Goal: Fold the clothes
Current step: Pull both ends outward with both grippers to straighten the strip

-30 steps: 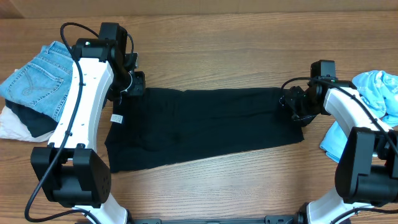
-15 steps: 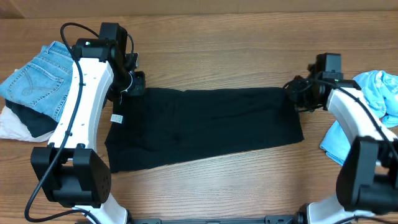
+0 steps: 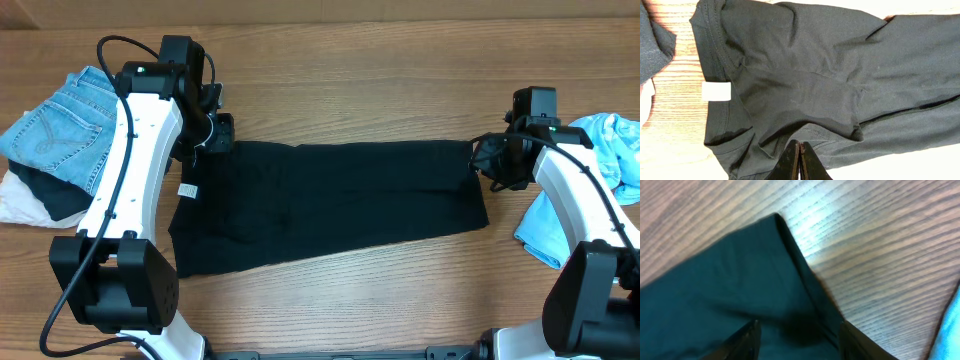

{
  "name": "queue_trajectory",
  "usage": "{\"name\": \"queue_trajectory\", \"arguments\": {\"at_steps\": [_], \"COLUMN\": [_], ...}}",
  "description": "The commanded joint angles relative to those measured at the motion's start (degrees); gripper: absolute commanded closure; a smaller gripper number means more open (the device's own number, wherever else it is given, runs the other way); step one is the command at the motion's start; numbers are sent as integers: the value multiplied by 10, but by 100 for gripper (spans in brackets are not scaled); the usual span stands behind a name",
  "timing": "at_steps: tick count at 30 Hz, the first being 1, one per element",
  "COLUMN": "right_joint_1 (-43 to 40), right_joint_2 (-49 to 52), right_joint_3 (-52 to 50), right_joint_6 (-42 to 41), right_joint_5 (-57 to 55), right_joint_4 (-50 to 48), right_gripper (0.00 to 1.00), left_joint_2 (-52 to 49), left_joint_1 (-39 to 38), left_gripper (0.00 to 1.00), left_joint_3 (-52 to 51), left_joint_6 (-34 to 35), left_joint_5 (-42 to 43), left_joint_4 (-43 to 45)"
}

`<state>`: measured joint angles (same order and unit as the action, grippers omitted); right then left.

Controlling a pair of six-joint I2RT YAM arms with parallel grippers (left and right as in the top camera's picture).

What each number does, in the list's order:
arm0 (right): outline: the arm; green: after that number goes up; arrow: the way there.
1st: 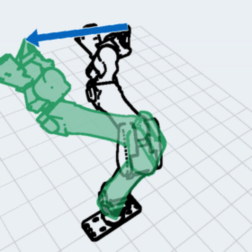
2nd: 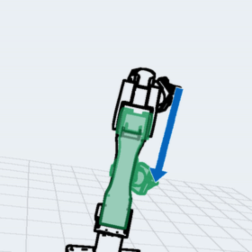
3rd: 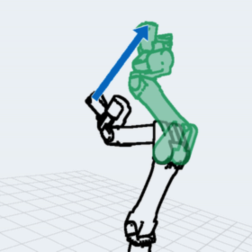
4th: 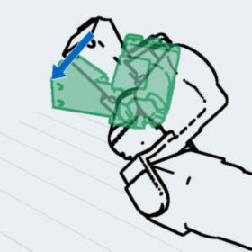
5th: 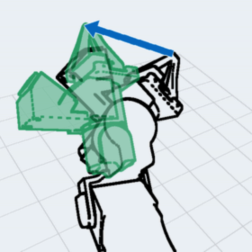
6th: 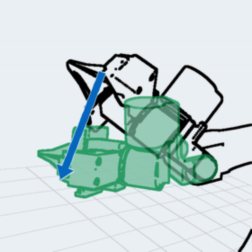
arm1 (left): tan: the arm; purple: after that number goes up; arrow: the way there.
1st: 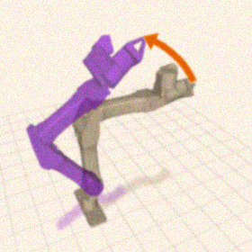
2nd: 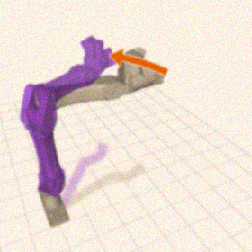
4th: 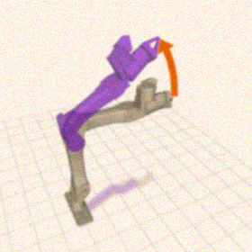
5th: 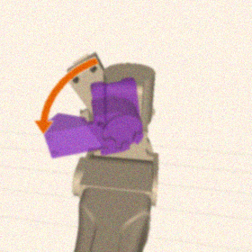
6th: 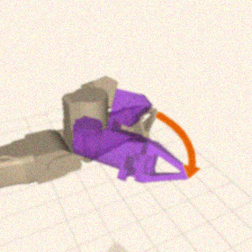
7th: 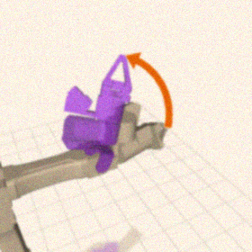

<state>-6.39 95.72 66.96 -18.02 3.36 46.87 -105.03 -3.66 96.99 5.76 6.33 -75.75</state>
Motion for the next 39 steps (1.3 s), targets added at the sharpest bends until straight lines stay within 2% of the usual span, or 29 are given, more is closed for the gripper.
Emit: {"name": "queue_trajectory", "arguments": {"at_steps": [1, 2, 7, 11, 12, 14, 16, 18, 20, 22, 24, 27, 29, 32, 35, 39], "right_joint_1": [-1, 0, 0, -2, -9, -31, -59, -96, -134, -165, -196, -203, -194, -161, -136, -135], "right_joint_2": [-7, -4, 79, 114, 113, 112, 109, 105, 104, 104, 104, 104, 105, 107, 110, 111], "right_joint_3": [9, 9, -2, -9, -8, 3, 16, 29, 37, 37, 37, 35, 35, 35, 34, 10], "right_joint_6": [-13, -19, -32, -26, -26, -7, 79, 136, 155, 155, 163, 181, 181, 181, 181, 193], "right_joint_5": [104, 107, 146, 115, 87, 122, 240, 369, 433, 421, 380, 356, 339, 248, 178, 196], "right_joint_4": [-41, -52, -70, -43, -35, -14, -3, 17, 40, 52, 64, 68, 63, 45, 18, -4], "right_gripper": [73, 84, 93, 94, 94, 93, 82, 62, 53, 48, 36, 25, 22, 19, 12, 10], "left_joint_2": [14, 14, 15, 25, 32, 49, 68, 94, 126, 158, 190, 213, 215, 215, 215, 215], "left_joint_1": [1, 1, 2, 10, 13, 18, 20, 21, 22, 23, 23, 23, 23, 23, 23, 23], "left_gripper": [94, 94, 96, 92, 90, 81, 71, 65, 57, 49, 37, 32, 30, 29, 27, 27], "left_joint_3": [-1, -1, -1, 21, 31, 54, 76, 93, 100, 100, 100, 100, 100, 100, 100, 100], "left_joint_6": [-9, -9, 10, 24, 16, -9, -27, -30, -27, 0, 35, 48, 48, 48, 48, 47], "left_joint_5": [8, 8, 8, 32, 31, 31, 31, 29, 11, -26, -45, -47, -49, -49, -48, -32], "left_joint_4": [5, 5, 4, -20, -31, -54, -67, -70, -67, -70, -76, -75, -76, -76, -78, -83]}}
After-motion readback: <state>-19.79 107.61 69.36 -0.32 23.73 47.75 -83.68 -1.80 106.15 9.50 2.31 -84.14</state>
